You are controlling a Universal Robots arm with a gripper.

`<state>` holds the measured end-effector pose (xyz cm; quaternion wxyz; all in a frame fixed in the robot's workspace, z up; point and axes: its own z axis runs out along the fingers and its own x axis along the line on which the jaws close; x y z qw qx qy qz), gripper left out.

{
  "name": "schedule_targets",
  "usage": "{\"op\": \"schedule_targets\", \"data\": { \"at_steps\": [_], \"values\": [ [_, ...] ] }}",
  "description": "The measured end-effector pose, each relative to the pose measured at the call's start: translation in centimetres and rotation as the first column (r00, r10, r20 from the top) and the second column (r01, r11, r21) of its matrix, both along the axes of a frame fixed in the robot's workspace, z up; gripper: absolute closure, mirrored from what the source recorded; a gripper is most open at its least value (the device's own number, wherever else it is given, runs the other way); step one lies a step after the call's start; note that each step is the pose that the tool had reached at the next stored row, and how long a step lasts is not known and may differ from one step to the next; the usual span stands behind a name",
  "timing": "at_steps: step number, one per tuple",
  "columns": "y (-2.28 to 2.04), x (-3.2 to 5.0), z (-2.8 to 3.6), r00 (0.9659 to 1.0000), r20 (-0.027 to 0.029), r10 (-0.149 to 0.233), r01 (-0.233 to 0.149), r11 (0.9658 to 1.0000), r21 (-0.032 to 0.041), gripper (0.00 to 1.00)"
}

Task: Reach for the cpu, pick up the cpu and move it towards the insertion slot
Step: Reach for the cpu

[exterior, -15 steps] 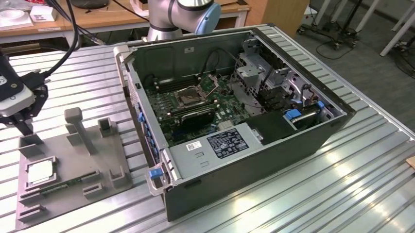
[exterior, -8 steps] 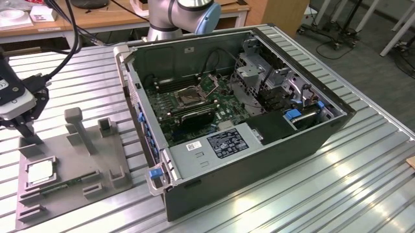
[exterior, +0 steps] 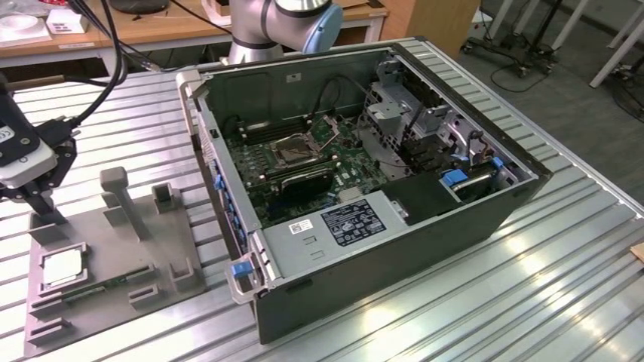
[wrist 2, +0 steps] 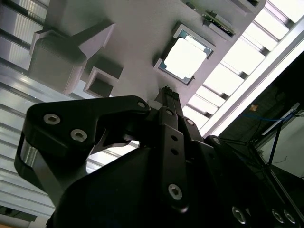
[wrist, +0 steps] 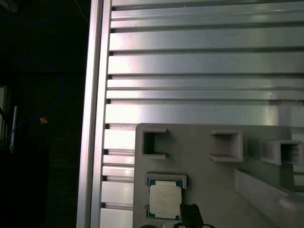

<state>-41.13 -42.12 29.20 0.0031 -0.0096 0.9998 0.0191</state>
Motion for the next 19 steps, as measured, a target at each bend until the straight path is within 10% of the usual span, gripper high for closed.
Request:
{"op": "schedule_targets", "data": {
  "at_steps": [19],
  "values": [
    [0.0,-0.92,-1.4,1.0,0.003,0.0,0.0,1.0,0.0,0.9]
  ]
}}
